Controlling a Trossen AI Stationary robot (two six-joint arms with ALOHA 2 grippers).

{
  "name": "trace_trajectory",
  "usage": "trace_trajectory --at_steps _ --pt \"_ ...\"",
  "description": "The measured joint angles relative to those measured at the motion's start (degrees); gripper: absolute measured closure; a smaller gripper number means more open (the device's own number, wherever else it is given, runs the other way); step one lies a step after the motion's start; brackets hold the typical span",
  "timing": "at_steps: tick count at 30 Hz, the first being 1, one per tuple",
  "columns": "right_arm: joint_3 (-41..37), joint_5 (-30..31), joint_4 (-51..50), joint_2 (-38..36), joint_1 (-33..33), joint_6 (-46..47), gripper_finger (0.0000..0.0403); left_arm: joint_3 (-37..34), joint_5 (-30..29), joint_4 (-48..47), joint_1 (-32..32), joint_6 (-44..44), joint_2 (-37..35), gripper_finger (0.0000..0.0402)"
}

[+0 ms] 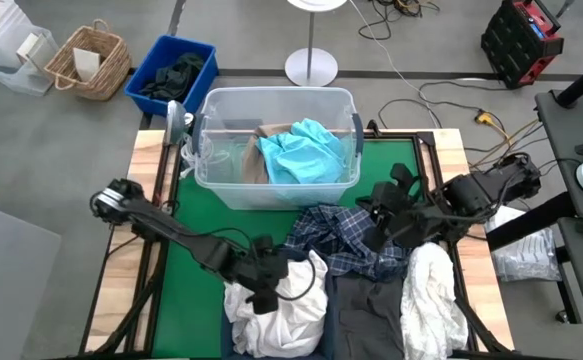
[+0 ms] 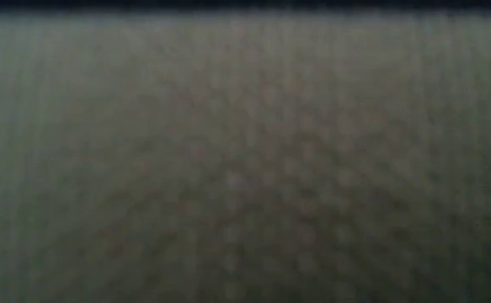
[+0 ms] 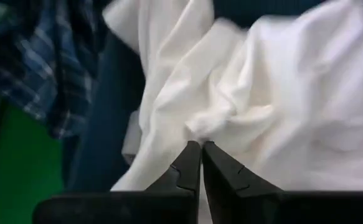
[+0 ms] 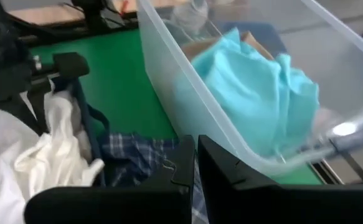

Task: Sort clothes
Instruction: Put the white underwear into the blue laundry bin, then put the gray shorts into the transparent laundry bin

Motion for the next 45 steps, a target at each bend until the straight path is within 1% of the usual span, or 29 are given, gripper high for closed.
trace_trajectory --at_steps 3,5,9,12,21,26,29,32,39,42,45 --pt "-0.05 2.02 -2.68 0.00 1.40 3.96 0.0390 0.80 -0.04 0.35 0.39 -0.24 3.18 0.0402" --pt "-0.13 3.16 -2.95 0.00 2.22 4.86 0.0390 1.43 0.11 2.05 0.68 -0.29 5.01 0.0402" --pt "-0.13 4.66 -2.83 0.00 3.42 5.38 0.0390 1.58 4.15 1.97 0.80 -1.83 9.11 0.0402" --pt "-0.20 5.00 -2.85 0.00 3.94 5.75 0.0390 1.61 5.33 1.41 0.12 -3.47 10.11 0.0402" --pt "-0.22 5.13 -2.82 0.02 4.06 5.93 0.0390 1.59 2.03 0.62 -0.02 -4.91 11.43 0.0401" --pt "-0.20 5.12 -2.82 0.02 4.06 5.94 0.0390 3.07 1.36 -0.87 -0.07 -3.53 10.53 0.0401" --pt "-0.22 5.07 -2.80 0.01 4.06 5.94 0.0390 5.70 1.20 -4.53 -0.11 -2.33 9.95 0.0401" --pt "-0.20 4.90 -2.78 0.00 4.06 5.97 0.0390 8.70 0.28 -10.63 -0.13 -1.84 9.87 0.0401" --pt "-0.19 2.74 -2.67 -0.02 4.06 7.10 0.0390 14.87 -0.62 -20.18 -0.64 -0.33 9.85 0.0401" --pt "-0.17 -0.09 -3.00 -0.34 4.06 8.67 0.0390 18.09 -0.90 -23.82 -0.92 0.43 9.82 0.0401" --pt "-0.12 -5.04 -5.97 -1.06 4.06 13.79 0.0390 22.18 -3.07 -27.14 -1.44 1.23 9.76 0.0401"
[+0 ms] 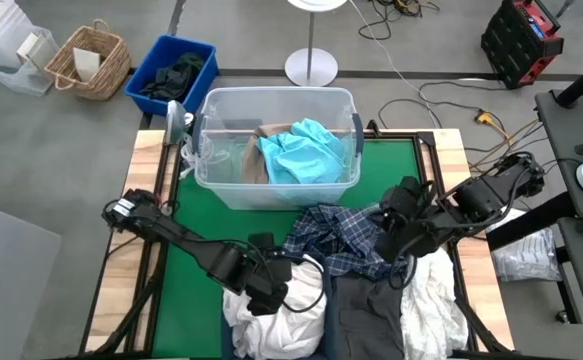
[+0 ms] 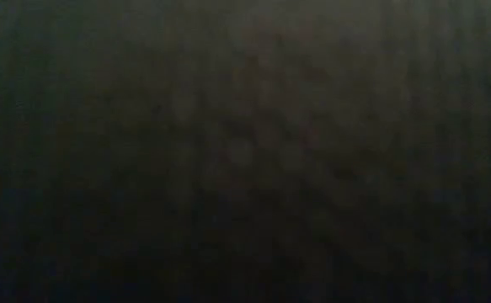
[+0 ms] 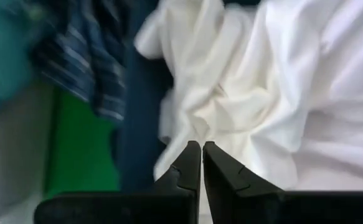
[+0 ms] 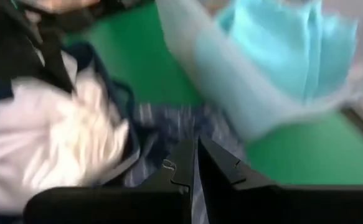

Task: Sort clothes
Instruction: Put the gray shorts into the transparent laundry bin

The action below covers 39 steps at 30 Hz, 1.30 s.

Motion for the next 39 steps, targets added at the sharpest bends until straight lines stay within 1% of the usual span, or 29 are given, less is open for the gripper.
trace_trajectory --at_steps 6,8,11,15,17,21,25,28,31,36,39 --pt "0.01 -11.95 -13.10 -0.73 0.93 14.06 0.0390 10.77 -10.30 -6.30 -1.72 1.97 -0.02 0.0402" --pt "-0.24 -15.00 -13.06 -0.93 1.74 14.90 0.0390 15.17 -13.18 -9.25 -2.06 2.73 -0.02 0.0402" --pt "-0.38 -17.02 -12.96 -1.33 3.54 14.91 0.0390 22.02 -16.33 -13.57 -2.06 3.61 -0.09 0.0401" --pt "-0.38 -17.24 -13.18 -1.53 4.82 16.94 0.0390 31.41 -19.78 -19.83 -2.48 5.16 -0.11 0.0402" --pt "-0.38 -17.17 -13.18 -1.57 5.25 18.11 0.0390 34.72 -21.85 -21.88 -3.12 6.36 -0.44 0.0402" --pt "-0.60 -17.08 -13.20 -1.57 5.25 18.98 0.0390 30.39 -26.41 -20.21 -4.92 7.91 -6.44 0.0402" --pt "-1.67 -15.83 -13.21 -1.23 5.22 18.31 0.0390 26.69 -30.73 -19.91 -7.19 4.61 -12.57 0.0402" --pt "-2.97 -13.55 -13.21 -1.04 5.09 16.75 0.0390 23.77 -35.18 -19.91 -9.39 2.87 -16.19 0.0402" --pt "-4.45 -12.51 -13.21 -0.97 4.80 16.01 0.0390 20.53 -39.42 -19.78 -11.39 0.84 -19.71 0.0402" --pt "-6.77 -12.51 -13.15 -0.97 2.86 17.47 0.0390 14.23 -43.44 -19.21 -13.12 -3.11 -24.48 0.0402" --pt "-7.76 -12.51 -12.73 -0.95 1.26 17.85 0.0390 10.17 -44.23 -18.68 -13.21 -4.66 -26.82 0.0402"
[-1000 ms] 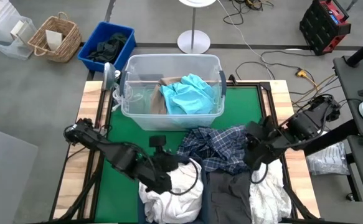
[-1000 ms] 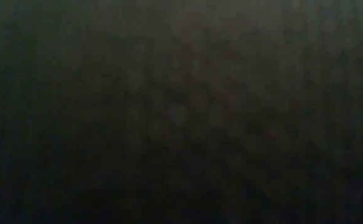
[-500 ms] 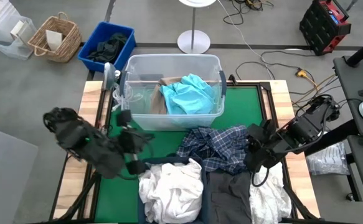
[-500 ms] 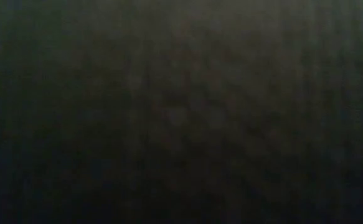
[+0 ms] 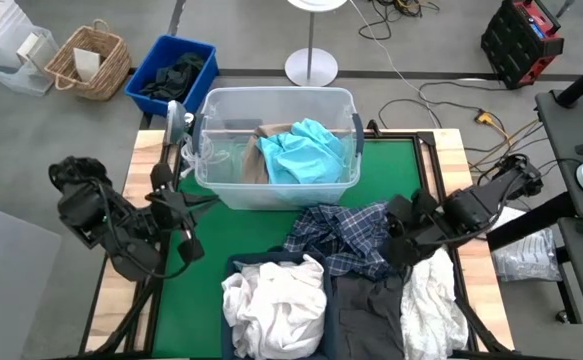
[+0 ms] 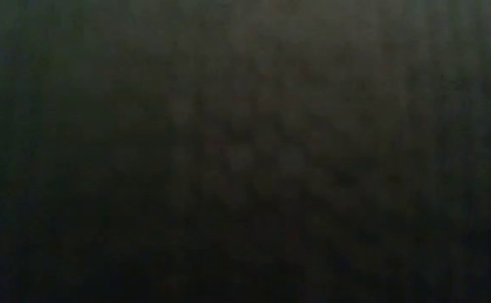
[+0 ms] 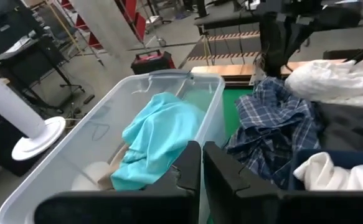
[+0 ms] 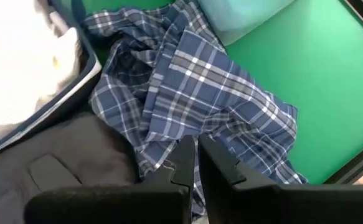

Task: Sort clothes
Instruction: Put the gray shorts into the transparent laundry bin

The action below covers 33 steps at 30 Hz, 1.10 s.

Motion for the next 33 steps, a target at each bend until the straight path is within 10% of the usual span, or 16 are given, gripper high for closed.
trace_trajectory --at_steps 16,33 --pt "-0.54 -3.92 8.96 0.02 -3.65 -22.80 0.0380 -17.35 -0.29 6.59 0.04 -2.72 -9.90 0.0402" --pt "-12.88 -12.20 22.89 0.02 2.96 -31.41 0.0193 -23.40 -4.02 9.11 0.09 -5.44 -12.18 0.0402"
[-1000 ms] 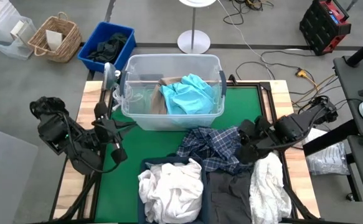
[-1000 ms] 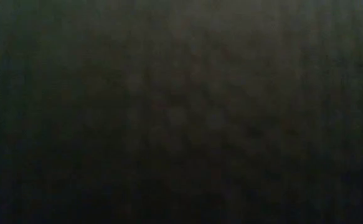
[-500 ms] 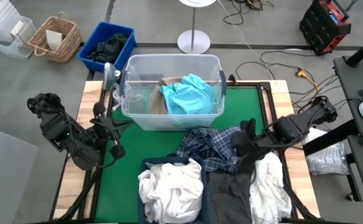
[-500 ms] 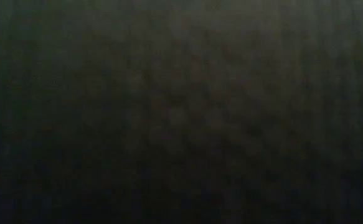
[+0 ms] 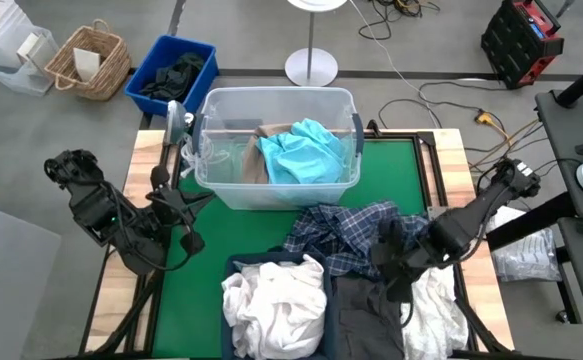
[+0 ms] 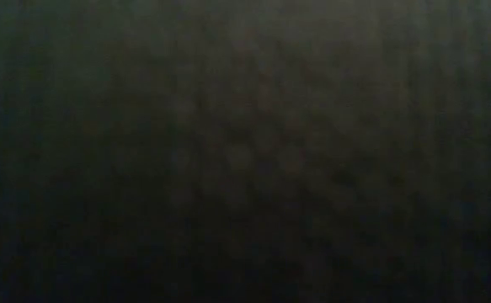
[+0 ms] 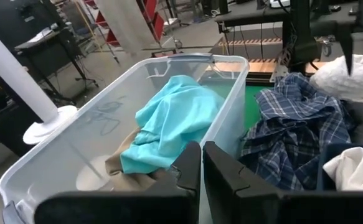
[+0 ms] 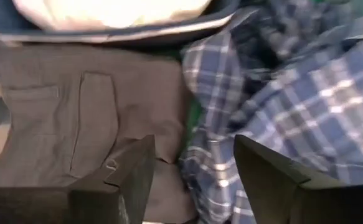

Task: Sort clothes
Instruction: Put the gray shorts into the transparent laundry bin

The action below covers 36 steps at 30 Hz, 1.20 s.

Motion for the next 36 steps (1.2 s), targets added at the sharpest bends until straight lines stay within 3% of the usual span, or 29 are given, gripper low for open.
trace_trajectory --at_steps 9,17,29,36 --pt "-13.98 -4.82 17.29 0.00 3.31 2.46 0.0175 0.00 -0.58 1.12 0.00 0.00 1.15 0.0402" --pt "-20.25 -6.27 20.06 0.00 4.55 6.98 0.0174 0.00 -0.56 1.45 0.00 -0.13 1.48 0.0402" --pt "-31.36 -8.48 32.81 0.00 2.70 12.52 0.0177 0.00 -0.56 1.88 0.00 -0.15 1.48 0.0402" --pt "-35.15 -8.48 38.78 0.00 2.47 11.17 0.0194 0.00 -0.54 2.42 0.00 -0.15 1.48 0.0402"
